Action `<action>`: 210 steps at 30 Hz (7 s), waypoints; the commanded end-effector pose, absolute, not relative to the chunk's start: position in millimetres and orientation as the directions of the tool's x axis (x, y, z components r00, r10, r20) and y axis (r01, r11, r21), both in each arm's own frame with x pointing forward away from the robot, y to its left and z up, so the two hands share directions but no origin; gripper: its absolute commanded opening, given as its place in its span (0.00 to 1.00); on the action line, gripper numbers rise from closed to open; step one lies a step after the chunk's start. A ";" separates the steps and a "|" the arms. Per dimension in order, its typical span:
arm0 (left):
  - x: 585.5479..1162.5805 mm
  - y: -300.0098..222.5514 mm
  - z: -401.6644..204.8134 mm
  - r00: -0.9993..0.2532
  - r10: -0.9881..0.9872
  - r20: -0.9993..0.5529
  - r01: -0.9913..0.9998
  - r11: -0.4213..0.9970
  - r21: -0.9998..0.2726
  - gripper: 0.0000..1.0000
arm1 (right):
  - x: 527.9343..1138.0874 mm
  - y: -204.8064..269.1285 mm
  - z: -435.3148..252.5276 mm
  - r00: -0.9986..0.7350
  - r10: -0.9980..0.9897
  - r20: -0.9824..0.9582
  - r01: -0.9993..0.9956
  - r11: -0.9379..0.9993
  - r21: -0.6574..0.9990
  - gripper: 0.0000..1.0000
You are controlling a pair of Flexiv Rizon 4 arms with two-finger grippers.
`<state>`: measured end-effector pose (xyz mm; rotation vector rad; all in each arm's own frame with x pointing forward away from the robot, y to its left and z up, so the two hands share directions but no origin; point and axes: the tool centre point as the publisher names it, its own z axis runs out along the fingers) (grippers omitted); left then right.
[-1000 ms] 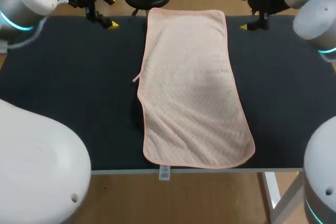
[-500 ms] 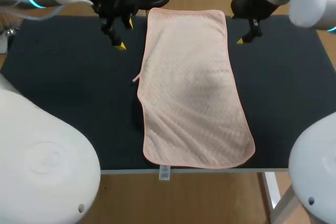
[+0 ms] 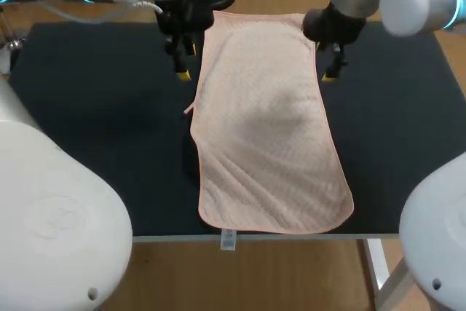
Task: Fold the towel
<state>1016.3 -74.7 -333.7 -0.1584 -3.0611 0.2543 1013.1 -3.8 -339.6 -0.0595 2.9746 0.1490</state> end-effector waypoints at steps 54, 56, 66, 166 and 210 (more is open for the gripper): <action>1028.5 -102.1 -435.1 -0.982 0.137 0.133 0.114 0.979 -0.170 0.95 | 1026.5 5.4 -439.1 -0.997 -0.025 -0.068 -0.032 0.993 0.115 0.49; 1028.7 -102.3 -435.5 -0.982 0.137 0.132 0.114 0.979 -0.171 0.58 | 1026.1 4.5 -440.6 -0.998 -0.026 -0.059 -0.033 0.993 0.110 0.25; 1029.3 -103.6 -430.5 -0.983 0.141 0.119 0.118 0.976 -0.183 0.00 | 1023.4 3.4 -433.1 -0.998 -0.039 -0.058 -0.044 0.994 0.097 0.00; 1046.7 -62.3 -220.3 -0.985 0.062 -0.158 0.112 0.938 -0.329 0.00 | 1029.7 3.8 -260.2 -0.944 -0.098 -0.315 -0.140 0.984 0.113 0.00; 1062.0 -30.9 -89.8 -0.911 0.178 -0.371 0.248 0.957 -0.149 0.00 | 1069.5 48.4 -94.1 -0.700 -0.365 -0.614 -0.404 0.911 -0.081 0.00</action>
